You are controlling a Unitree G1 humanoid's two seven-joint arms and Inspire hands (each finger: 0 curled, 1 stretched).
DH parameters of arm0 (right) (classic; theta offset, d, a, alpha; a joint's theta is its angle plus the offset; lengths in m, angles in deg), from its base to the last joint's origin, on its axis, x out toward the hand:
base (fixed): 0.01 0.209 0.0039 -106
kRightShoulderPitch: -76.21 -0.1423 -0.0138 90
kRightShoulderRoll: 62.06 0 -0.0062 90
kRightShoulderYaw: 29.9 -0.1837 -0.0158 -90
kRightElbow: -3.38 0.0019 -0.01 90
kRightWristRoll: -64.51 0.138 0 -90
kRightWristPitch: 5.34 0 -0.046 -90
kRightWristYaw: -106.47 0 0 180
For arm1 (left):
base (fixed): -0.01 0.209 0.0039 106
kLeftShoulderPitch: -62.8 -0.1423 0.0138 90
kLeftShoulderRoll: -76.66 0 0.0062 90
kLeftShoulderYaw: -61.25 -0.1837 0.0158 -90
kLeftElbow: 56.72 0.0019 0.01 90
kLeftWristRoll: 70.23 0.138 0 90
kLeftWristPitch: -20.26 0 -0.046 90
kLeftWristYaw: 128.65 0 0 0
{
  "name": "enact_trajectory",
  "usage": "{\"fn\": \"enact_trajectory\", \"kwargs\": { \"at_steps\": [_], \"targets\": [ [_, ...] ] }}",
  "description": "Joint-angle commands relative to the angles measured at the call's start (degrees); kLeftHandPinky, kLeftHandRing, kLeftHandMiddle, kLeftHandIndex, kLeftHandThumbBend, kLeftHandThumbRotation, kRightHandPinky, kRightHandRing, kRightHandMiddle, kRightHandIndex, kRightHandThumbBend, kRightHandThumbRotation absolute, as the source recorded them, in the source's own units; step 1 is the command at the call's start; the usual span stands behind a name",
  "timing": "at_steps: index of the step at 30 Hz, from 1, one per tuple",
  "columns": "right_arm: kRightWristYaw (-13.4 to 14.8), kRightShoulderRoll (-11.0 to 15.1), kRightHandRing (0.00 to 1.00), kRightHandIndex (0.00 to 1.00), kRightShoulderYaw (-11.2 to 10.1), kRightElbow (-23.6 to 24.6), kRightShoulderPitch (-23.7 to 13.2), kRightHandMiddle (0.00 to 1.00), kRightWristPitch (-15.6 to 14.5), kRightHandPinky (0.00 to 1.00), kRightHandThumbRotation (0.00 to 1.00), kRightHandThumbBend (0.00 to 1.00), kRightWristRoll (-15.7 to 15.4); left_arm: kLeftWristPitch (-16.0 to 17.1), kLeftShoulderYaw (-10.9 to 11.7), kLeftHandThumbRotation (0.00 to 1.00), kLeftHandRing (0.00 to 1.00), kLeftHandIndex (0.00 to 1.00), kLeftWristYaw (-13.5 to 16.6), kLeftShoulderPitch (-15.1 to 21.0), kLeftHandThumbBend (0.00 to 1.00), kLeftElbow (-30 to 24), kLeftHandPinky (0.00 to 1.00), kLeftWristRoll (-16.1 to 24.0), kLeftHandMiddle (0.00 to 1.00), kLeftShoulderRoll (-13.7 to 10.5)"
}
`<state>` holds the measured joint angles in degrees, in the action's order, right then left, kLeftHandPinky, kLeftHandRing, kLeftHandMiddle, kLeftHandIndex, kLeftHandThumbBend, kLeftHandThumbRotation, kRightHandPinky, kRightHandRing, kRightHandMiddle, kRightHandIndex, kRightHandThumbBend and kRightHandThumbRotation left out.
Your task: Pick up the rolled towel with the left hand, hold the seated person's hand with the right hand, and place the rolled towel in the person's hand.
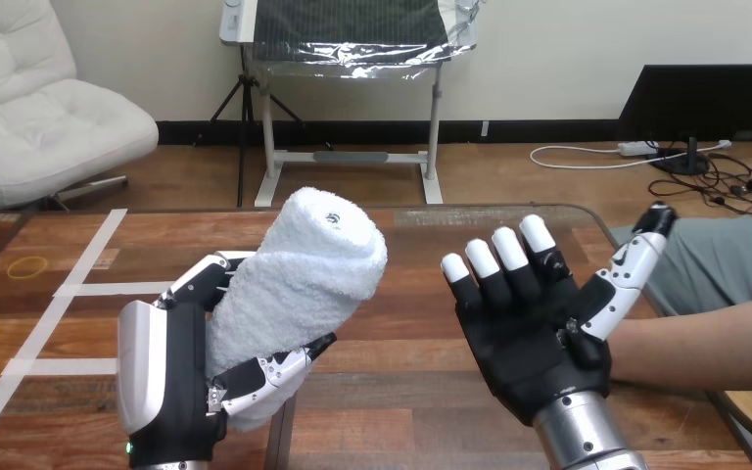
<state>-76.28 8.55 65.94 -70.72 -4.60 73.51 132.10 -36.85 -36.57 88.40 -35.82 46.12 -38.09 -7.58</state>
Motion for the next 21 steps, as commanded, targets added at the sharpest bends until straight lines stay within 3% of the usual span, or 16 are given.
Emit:
{"fn": "enact_trajectory", "kwargs": {
  "at_steps": [1, 9, 21],
  "targets": [
    [0.18, -5.74, 0.00, 0.00, -0.94, 1.56, -4.75, 0.00, 0.07, 0.00, 1.00, 0.48, 0.94, 0.88, 1.15, 0.03, 0.44, 0.53, 0.18, 2.73, 0.63, -3.08, 0.42, 0.32, 0.49, 0.37],
    [-1.27, -5.41, 0.00, 0.00, -1.32, 0.37, -5.62, 0.00, -0.43, 0.00, 1.00, 0.33, 1.25, 1.49, 1.31, 0.02, 0.44, 0.53, 0.41, 3.02, 0.63, -2.63, 0.42, 0.25, 0.49, 0.12],
    [-2.20, -5.26, 0.00, 0.00, -2.24, -0.73, -6.82, 0.00, -1.29, 0.00, 1.00, 0.31, 3.06, 1.20, 1.70, 0.02, 0.44, 0.53, 0.72, 2.79, 0.64, -2.65, 0.41, 0.31, 0.49, 0.20]
  ]
}}
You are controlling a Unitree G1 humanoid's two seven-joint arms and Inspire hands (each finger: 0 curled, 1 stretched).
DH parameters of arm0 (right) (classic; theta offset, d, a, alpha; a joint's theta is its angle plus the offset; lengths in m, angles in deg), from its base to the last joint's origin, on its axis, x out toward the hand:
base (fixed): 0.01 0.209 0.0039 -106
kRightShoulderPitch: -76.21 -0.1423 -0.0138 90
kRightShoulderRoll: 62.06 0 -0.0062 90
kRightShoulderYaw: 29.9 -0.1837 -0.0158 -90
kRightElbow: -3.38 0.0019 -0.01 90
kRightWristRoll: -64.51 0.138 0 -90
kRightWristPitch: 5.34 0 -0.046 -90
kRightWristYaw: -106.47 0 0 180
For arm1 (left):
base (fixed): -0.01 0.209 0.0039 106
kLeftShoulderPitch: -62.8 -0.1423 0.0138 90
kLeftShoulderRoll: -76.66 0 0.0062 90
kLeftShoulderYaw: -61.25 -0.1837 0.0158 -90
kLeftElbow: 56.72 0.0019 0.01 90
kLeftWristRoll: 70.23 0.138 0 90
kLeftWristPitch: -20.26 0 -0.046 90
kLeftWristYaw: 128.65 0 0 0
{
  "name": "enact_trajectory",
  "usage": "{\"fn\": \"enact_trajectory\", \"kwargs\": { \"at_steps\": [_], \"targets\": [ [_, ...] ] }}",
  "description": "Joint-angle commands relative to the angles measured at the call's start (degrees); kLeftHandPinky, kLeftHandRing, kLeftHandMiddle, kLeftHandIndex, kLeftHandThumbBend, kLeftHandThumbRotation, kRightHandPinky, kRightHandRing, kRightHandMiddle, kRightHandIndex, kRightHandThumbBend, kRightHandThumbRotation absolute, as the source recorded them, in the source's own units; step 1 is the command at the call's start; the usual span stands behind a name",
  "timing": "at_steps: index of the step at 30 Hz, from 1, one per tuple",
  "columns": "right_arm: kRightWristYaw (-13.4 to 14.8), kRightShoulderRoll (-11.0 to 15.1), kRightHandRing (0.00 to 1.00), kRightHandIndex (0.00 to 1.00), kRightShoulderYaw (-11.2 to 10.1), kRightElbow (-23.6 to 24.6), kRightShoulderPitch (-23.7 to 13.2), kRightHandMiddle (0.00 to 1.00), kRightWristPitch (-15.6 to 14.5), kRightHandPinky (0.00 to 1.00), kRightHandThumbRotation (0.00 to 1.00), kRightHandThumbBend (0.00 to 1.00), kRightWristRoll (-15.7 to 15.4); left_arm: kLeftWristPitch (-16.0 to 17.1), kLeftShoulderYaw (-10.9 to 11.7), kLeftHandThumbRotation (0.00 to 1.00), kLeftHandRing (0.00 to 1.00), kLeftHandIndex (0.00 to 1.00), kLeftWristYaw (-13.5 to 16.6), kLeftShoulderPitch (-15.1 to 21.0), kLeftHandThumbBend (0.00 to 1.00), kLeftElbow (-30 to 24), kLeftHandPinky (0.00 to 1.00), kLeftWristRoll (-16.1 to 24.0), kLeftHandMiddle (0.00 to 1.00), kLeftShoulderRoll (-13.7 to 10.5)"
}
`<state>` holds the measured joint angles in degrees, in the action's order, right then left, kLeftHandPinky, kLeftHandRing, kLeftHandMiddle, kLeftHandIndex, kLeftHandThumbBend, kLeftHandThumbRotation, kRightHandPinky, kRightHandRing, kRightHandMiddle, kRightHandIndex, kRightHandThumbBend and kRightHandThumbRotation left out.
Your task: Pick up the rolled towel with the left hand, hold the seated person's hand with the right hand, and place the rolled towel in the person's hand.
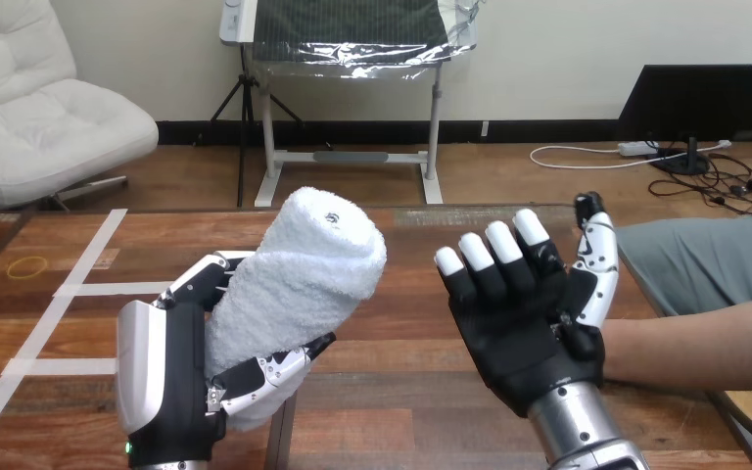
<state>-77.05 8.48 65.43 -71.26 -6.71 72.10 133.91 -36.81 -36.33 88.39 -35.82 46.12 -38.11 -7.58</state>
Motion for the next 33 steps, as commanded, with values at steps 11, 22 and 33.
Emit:
{"fn": "enact_trajectory", "kwargs": {
  "at_steps": [11, 22, 33],
  "targets": [
    [-0.43, -5.15, 0.00, 0.00, -3.25, -0.96, -6.06, 0.00, -1.05, 0.00, 1.00, 0.30, 3.70, 1.77, 1.92, 0.02, 0.44, 0.53, 1.04, 2.82, 0.64, -2.40, 0.40, 0.22, 0.49, 0.18],
    [-0.54, -5.77, 0.00, 0.05, -5.28, -2.43, -7.33, 0.03, -1.49, 0.00, 0.99, 0.26, 5.63, 1.97, 2.48, 0.02, 0.44, 0.54, 1.21, 2.78, 0.63, -2.13, 0.41, 0.35, 0.50, 0.38],
    [-6.92, -4.94, 0.54, 0.63, -5.56, -4.14, -7.44, 0.63, 0.49, 0.20, 0.91, 0.49, 2.40, 1.61, 2.62, 0.02, 0.45, 0.54, 0.79, 2.45, 0.62, -2.38, 0.41, 0.10, 0.50, 0.81]
  ]
}}
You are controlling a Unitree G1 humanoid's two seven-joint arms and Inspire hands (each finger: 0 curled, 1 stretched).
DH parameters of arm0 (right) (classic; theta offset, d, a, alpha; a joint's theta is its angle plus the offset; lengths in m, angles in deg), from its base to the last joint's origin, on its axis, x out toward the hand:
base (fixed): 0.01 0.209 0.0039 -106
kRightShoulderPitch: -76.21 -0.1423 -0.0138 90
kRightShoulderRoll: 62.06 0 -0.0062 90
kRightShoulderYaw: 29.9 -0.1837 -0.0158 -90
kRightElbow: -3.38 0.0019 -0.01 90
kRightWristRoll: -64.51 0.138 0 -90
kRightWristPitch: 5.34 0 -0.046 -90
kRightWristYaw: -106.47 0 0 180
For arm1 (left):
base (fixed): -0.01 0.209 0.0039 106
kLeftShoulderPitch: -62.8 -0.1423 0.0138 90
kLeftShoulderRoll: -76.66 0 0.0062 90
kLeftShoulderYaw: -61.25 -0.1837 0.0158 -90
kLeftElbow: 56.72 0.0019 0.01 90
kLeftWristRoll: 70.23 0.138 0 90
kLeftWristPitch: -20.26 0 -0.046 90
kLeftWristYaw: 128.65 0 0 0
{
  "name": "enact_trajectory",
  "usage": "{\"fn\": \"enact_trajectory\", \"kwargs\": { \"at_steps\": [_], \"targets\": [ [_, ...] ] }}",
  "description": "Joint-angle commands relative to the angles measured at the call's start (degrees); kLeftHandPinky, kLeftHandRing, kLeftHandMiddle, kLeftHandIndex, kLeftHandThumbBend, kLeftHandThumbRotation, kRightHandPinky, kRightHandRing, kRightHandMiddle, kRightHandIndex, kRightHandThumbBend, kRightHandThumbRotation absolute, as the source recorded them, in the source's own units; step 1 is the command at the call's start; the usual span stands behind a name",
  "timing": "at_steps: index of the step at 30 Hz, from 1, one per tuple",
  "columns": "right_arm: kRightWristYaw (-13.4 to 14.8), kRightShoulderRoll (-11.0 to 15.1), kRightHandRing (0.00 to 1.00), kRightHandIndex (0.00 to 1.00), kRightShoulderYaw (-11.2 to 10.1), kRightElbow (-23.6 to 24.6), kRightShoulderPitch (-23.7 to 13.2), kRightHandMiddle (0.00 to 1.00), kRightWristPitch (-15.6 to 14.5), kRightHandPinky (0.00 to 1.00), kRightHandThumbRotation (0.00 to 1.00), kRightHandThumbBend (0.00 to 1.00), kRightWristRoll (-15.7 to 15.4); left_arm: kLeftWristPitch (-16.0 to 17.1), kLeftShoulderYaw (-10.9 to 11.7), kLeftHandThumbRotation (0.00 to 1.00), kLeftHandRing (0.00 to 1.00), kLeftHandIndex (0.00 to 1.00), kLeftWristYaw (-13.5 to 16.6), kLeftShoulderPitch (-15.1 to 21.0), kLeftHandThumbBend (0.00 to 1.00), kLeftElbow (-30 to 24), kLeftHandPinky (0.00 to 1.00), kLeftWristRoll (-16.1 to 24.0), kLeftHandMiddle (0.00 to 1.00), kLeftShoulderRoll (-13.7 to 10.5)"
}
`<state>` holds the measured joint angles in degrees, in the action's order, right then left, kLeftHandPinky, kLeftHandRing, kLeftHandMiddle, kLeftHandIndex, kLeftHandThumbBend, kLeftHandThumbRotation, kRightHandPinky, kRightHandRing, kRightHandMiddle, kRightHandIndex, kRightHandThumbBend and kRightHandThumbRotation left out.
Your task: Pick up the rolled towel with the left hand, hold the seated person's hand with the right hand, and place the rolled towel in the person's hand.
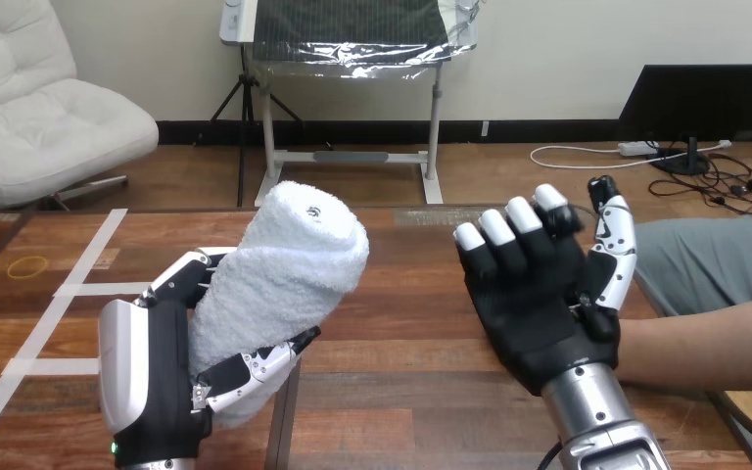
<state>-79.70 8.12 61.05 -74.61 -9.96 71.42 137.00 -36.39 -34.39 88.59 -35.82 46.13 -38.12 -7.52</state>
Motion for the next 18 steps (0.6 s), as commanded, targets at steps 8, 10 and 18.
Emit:
{"fn": "enact_trajectory", "kwargs": {
  "at_steps": [8, 10, 18],
  "targets": [
    [-12.84, -4.35, 0.94, 0.95, -1.83, -3.74, -4.71, 0.95, 2.52, 0.88, 0.92, 0.63, -2.42, 1.32, 0.68, 0.02, 0.44, 0.54, 0.65, 2.42, 0.62, -2.20, 0.40, 0.26, 0.50, 0.72],
    [-14.19, -4.20, 0.96, 0.97, -1.88, -4.30, -4.84, 0.97, 3.12, 0.92, 0.93, 0.65, -3.58, 1.31, 0.70, 0.02, 0.44, 0.54, 0.64, 2.40, 0.62, -2.19, 0.40, 0.22, 0.50, 0.78],
    [-17.89, -3.98, 1.00, 1.00, -2.28, -5.88, -5.31, 1.00, 4.76, 0.99, 0.95, 0.73, -7.20, 1.12, 0.82, 0.02, 0.44, 0.54, 1.35, 2.59, 0.62, -2.15, 0.40, 1.16, 0.50, 0.68]
  ]
}}
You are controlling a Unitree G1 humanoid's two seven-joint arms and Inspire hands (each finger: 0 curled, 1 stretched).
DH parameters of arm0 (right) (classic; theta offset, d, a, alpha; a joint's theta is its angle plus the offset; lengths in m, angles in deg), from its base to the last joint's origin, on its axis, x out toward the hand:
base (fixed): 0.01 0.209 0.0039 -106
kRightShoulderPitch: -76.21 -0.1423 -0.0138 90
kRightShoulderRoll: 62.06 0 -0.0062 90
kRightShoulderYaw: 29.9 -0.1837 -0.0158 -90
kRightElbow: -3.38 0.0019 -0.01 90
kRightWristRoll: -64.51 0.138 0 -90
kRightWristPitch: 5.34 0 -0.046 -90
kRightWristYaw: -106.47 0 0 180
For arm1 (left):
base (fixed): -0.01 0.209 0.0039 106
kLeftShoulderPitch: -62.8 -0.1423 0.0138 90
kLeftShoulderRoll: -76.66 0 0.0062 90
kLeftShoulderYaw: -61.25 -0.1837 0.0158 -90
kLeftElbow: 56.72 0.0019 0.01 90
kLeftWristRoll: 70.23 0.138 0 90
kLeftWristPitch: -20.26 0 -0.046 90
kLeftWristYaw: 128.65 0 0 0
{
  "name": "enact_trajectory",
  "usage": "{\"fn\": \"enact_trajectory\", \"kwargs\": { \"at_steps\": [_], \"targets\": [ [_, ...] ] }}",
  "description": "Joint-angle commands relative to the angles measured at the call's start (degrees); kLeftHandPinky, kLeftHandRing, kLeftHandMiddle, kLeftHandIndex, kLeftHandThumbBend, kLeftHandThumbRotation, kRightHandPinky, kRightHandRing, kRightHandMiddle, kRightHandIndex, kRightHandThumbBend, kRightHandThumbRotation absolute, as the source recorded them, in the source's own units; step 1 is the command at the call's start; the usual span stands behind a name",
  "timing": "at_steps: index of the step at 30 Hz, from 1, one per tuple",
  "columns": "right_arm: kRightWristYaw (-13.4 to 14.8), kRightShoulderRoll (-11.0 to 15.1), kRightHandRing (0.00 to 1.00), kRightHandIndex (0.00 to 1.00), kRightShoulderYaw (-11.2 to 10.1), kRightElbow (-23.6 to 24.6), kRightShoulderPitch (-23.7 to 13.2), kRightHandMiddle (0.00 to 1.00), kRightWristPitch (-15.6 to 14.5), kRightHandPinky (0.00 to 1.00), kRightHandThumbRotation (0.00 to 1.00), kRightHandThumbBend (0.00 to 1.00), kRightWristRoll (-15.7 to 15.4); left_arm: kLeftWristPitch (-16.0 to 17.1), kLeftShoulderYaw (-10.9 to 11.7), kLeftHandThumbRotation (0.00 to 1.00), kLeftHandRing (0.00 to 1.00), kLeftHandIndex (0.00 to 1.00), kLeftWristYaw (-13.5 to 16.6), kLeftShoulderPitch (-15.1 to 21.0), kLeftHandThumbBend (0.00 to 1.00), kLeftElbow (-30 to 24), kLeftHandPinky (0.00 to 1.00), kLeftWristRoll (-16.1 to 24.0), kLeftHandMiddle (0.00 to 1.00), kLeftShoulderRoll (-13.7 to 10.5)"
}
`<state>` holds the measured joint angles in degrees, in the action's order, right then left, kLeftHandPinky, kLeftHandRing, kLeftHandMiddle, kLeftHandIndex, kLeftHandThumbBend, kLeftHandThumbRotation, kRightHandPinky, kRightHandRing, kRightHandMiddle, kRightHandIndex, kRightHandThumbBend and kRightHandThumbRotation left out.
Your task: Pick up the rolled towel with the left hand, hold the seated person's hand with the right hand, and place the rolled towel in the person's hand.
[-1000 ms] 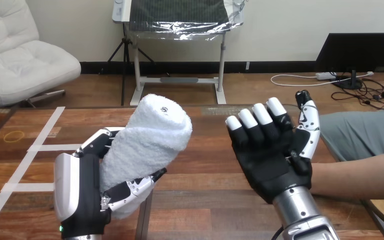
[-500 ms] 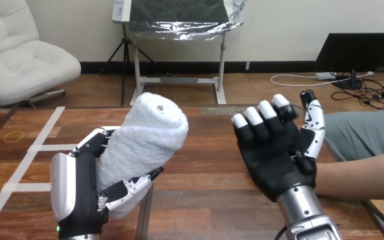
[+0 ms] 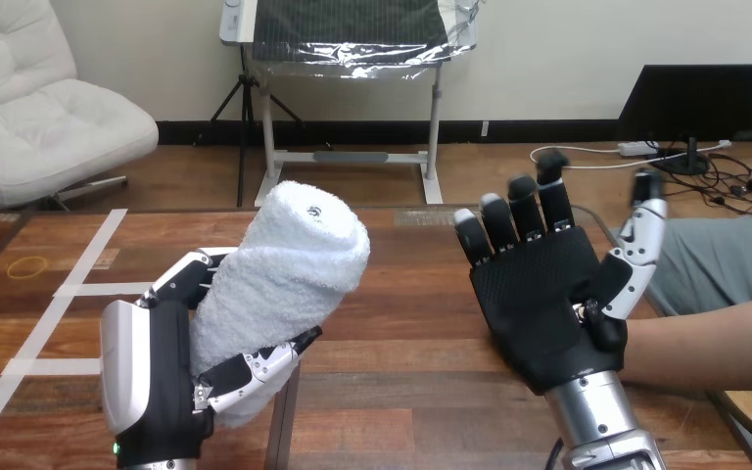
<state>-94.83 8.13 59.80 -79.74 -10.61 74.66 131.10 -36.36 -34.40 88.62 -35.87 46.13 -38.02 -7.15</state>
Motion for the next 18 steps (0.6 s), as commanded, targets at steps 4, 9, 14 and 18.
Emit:
{"fn": "enact_trajectory", "kwargs": {
  "at_steps": [4, 9, 14, 18],
  "targets": [
    [-3.48, -4.03, 1.00, 1.00, -1.48, -1.11, -4.79, 1.00, 1.14, 1.00, 0.94, 0.74, -1.31, 1.22, 0.88, 0.02, 0.44, 0.54, 1.29, 2.74, 0.62, -2.08, 0.40, 0.87, 0.50, 0.35],
    [-4.36, -3.84, 1.00, 1.00, -1.84, -1.47, -4.99, 1.00, 0.91, 1.00, 0.93, 0.75, -1.90, 1.22, 0.91, 0.01, 0.44, 0.54, 1.20, 2.74, 0.62, -2.07, 0.41, 0.70, 0.50, 0.34],
    [-4.98, -3.69, 1.00, 1.00, -2.22, -1.86, -5.20, 1.00, 0.35, 1.00, 0.93, 0.75, -1.72, 1.52, 0.92, 0.01, 0.44, 0.54, 1.23, 2.88, 0.62, -1.91, 0.41, 0.78, 0.50, 0.11],
    [-5.47, -3.66, 1.00, 1.00, -2.43, -2.17, -5.33, 1.00, 0.20, 1.00, 0.93, 0.75, -1.77, 1.52, 0.94, 0.00, 0.44, 0.54, 0.95, 2.87, 0.62, -1.97, 0.41, 0.34, 0.50, 0.24]
  ]
}}
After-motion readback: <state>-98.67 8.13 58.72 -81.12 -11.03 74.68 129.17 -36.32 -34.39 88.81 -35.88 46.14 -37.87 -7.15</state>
